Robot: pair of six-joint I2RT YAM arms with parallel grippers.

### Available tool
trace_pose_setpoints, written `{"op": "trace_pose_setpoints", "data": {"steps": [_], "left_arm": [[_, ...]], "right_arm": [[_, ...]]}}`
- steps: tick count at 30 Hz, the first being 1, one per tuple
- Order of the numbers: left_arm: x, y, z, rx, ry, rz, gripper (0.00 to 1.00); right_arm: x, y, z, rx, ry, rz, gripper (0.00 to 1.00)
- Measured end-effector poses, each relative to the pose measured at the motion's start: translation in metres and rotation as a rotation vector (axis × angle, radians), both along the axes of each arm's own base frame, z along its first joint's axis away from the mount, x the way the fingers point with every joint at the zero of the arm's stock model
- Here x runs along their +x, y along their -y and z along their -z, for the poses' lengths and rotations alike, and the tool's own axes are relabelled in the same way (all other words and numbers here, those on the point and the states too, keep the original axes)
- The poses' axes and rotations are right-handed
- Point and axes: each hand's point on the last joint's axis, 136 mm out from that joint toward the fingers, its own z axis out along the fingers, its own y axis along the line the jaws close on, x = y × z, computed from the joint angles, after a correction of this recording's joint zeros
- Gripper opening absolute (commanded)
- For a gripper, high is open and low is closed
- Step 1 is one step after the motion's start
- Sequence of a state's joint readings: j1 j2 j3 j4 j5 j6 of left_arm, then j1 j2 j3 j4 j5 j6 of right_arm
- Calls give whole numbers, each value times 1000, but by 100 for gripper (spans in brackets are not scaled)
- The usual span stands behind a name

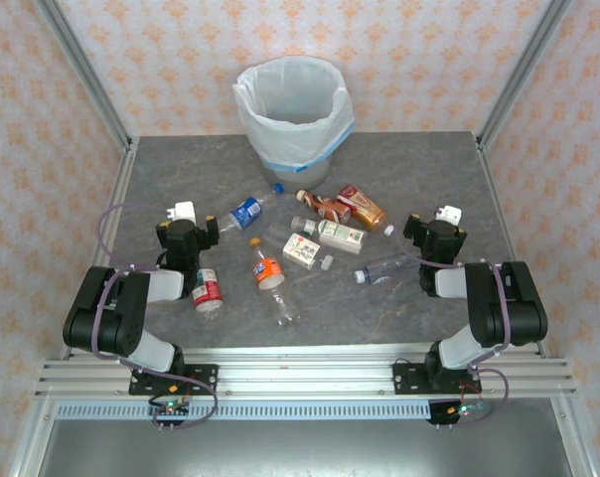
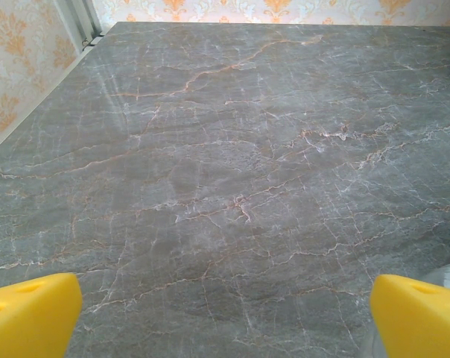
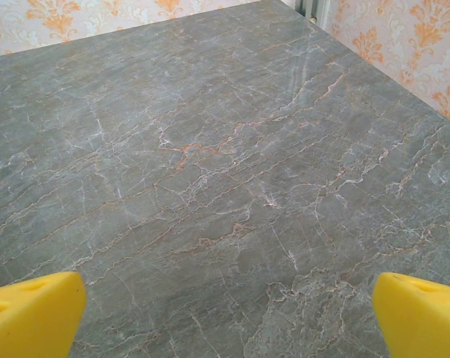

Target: Put the plastic bottles in the bin

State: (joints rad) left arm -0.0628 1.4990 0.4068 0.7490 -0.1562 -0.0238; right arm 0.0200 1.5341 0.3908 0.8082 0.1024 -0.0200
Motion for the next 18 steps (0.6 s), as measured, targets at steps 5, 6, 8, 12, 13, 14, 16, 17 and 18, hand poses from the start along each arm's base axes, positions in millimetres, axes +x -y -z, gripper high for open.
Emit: {"op": "trace_pose_setpoints", "data": {"steps": [5, 6, 8, 12, 13, 14, 16, 17, 18], "left_arm": [[0, 0, 0, 0, 0, 0, 100], [0, 0, 0, 0, 0, 0, 100], [0, 0, 0, 0, 0, 0, 100], [0, 0, 0, 0, 0, 0, 100], [0, 0, 0, 0, 0, 0, 100], [0, 0, 0, 0, 0, 0, 100], [0, 0, 0, 0, 0, 1, 100], [0, 1, 0, -1, -1, 5, 100], [1, 2, 1, -1, -7, 12, 100]], "right_arm": [[0, 0, 0, 0, 0, 0, 99], [0, 0, 0, 0, 0, 0, 99], [0, 0, 0, 0, 0, 0, 99], [0, 0, 0, 0, 0, 0, 99], [0, 0, 0, 0, 0, 0, 99], [0, 0, 0, 0, 0, 0, 99], [0, 0, 0, 0, 0, 0, 99], [0, 0, 0, 0, 0, 0, 99], [0, 0, 0, 0, 0, -1, 99]]}}
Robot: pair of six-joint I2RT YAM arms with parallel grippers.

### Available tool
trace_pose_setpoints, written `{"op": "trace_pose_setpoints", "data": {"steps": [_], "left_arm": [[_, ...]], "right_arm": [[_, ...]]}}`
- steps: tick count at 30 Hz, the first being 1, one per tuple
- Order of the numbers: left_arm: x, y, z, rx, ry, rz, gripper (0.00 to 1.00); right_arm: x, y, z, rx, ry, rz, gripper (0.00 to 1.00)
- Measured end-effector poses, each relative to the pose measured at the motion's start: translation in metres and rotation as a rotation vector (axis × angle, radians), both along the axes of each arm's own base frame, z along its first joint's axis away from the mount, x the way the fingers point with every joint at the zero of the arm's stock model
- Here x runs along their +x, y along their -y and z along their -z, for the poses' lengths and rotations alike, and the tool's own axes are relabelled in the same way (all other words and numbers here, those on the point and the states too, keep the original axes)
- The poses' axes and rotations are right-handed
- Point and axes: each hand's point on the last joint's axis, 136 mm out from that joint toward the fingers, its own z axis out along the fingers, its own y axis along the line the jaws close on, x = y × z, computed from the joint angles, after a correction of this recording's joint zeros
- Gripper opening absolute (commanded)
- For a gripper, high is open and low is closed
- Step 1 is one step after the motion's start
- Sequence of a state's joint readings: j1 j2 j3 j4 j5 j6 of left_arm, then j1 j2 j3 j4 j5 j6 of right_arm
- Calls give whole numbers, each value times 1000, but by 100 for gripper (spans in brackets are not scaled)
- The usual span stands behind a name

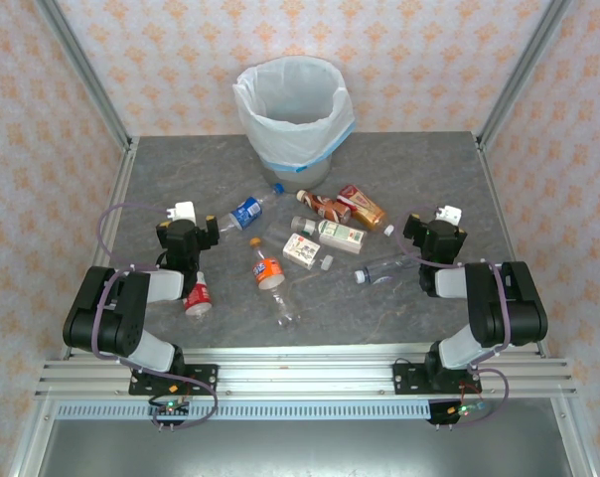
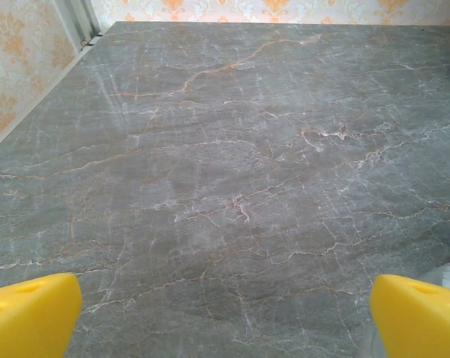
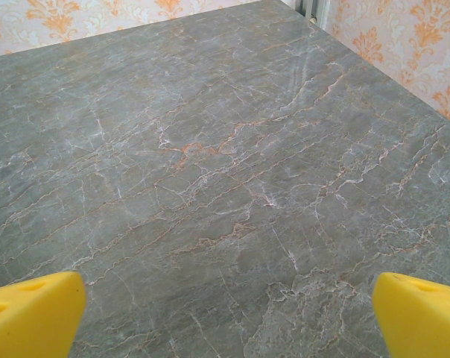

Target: Put the plastic bottles in the bin

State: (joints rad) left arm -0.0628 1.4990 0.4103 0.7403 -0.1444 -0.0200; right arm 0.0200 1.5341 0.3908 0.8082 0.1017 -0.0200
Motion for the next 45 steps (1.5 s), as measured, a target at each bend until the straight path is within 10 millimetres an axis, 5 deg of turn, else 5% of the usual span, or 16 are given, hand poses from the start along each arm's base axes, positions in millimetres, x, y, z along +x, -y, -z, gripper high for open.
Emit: {"op": "trace_pose_setpoints", "data": {"steps": [6, 12, 20, 24, 29, 36, 45], "left_arm": [[10, 6, -13, 6, -43, 39, 100], [6, 1, -54, 3, 9, 3, 100], [-4, -31, -115, -95, -2, -269, 100], [-15, -34, -129, -187, -54, -356, 100], [-42, -16, -92, -320, -252, -356, 100], [-107, 12, -30, -515, -467, -360, 100], [-149, 51, 16, -638, -635, -281, 100]], "right_arm": [[-2, -4, -6, 7, -4, -27, 99], [-6, -5, -46, 10, 64, -30, 99], [-12, -2, -96, 136, 140, 36, 99], [-15, -4, -102, 262, 174, 71, 99], [-18, -10, -89, 367, 156, 80, 99], [-21, -16, -78, 388, 108, 67, 99], [-23, -17, -75, 426, 108, 79, 99]]}}
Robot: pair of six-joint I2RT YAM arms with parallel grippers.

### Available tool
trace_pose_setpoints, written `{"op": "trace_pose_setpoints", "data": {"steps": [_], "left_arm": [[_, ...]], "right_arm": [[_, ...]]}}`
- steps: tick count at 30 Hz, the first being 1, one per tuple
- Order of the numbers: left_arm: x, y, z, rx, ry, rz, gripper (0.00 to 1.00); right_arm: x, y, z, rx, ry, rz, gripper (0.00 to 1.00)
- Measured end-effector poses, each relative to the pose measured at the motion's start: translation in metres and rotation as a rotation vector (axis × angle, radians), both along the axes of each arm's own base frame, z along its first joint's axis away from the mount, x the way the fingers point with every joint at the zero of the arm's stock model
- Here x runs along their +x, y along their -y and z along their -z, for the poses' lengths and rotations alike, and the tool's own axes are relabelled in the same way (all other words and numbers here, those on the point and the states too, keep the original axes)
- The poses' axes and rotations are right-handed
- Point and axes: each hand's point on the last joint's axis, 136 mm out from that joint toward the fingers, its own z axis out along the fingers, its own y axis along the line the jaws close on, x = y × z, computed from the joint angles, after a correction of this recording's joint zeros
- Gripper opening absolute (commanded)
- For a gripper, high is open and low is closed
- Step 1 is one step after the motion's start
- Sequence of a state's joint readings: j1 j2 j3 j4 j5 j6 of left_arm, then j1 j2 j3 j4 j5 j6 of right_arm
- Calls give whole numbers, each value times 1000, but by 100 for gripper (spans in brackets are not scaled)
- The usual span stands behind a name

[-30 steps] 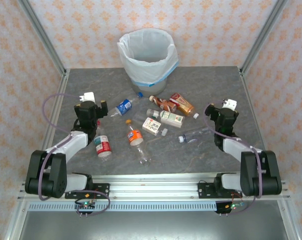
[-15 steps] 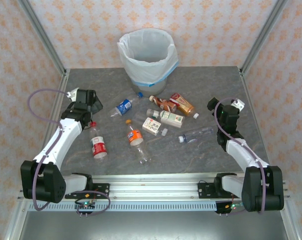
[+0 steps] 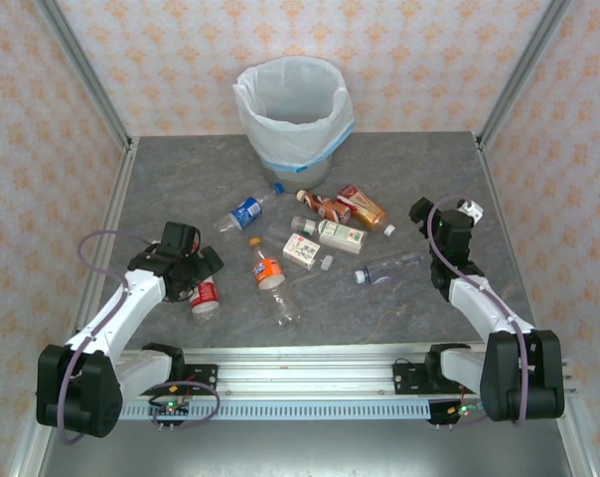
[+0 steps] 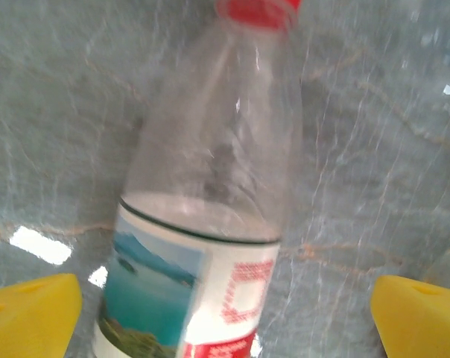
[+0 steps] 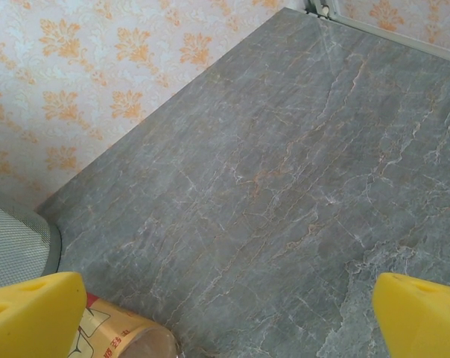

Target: Put the plastic bottles in the bin

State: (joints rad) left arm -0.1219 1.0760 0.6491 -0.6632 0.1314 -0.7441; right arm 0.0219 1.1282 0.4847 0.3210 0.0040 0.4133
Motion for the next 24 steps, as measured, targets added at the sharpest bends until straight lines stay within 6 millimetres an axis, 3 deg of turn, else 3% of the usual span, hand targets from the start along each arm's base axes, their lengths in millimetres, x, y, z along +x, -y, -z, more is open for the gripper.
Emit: {"op": "trace_pose_setpoints", "data": {"steps": [9, 15, 24], "left_arm": [[-28, 11, 35, -12, -100, 43, 100], [-25, 20, 50, -14, -106, 96, 100], [-23, 15, 55, -2, -82, 40, 94]], "right_arm": [[0, -13, 4, 28, -9, -66, 99], [2, -47, 1, 25, -20, -232, 99], [2, -85, -11, 20, -1, -421, 99]]}}
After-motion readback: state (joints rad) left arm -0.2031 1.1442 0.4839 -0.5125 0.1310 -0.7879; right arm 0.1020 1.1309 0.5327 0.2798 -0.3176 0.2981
